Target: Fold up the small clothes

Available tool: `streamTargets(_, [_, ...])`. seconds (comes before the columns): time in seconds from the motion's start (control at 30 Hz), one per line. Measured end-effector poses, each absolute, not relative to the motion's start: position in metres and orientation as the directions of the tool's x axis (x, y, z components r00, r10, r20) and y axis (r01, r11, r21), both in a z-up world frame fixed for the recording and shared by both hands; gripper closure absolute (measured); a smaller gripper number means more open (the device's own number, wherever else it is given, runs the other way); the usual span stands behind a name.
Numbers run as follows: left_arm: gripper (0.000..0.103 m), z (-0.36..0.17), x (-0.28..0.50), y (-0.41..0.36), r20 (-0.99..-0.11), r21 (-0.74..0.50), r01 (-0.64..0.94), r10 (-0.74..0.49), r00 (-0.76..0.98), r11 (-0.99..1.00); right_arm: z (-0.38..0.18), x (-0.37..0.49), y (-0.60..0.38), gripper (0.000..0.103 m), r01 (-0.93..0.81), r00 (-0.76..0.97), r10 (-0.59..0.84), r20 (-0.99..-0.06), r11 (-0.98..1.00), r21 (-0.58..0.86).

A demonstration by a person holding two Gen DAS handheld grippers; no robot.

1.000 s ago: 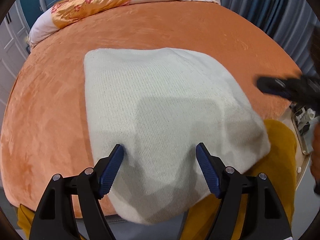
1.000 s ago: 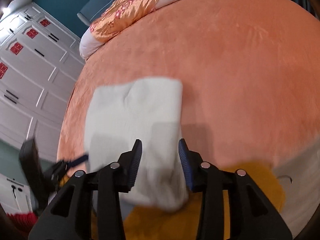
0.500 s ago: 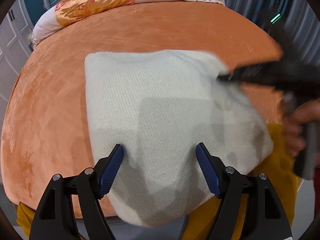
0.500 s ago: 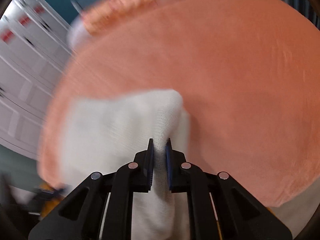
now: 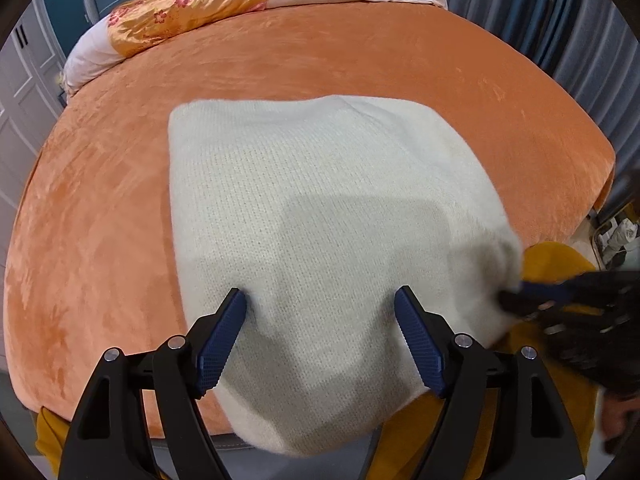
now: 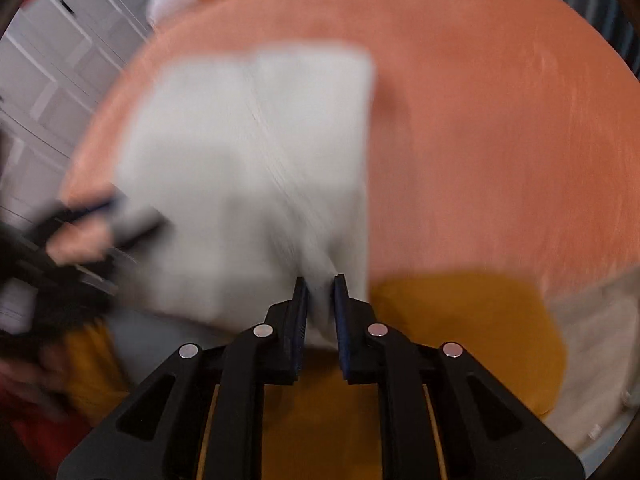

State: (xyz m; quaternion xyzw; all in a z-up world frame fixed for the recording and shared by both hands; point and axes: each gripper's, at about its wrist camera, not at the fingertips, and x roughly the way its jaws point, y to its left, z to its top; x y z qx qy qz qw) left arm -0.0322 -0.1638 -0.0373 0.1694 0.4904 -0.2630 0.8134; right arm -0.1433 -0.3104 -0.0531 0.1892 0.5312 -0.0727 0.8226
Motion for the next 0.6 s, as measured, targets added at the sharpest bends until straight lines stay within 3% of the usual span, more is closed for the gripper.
streamTargets(0.1, [0.027, -0.036, -0.034, -0.165, -0.887, 0.046, 0.594, -0.24, 0.394, 0.803, -0.026, -0.147, -0.31, 0.09, 0.319, 0.474, 0.065, -0.878, 0.917, 0.24])
streamTargets(0.2, [0.027, -0.033, -0.028, -0.158, -0.887, -0.011, 0.576, -0.274, 0.372, 0.817, -0.009, -0.153, -0.312, 0.09, 0.297, 0.509, 0.068, -0.858, 0.922, 0.249])
streamTargets(0.37, [0.027, -0.033, -0.029, -0.161, -0.889, -0.011, 0.584, -0.275, 0.366, 0.812, -0.056, -0.142, -0.32, 0.09, 0.312, 0.406, 0.082, -0.91, 0.924, 0.222])
streamTargets(0.6, [0.027, -0.027, -0.02, -0.154, -0.885, -0.068, 0.546, -0.303, 0.353, 0.835, 0.022, -0.114, -0.352, 0.089, 0.286, 0.568, 0.078, -0.819, 0.915, 0.286])
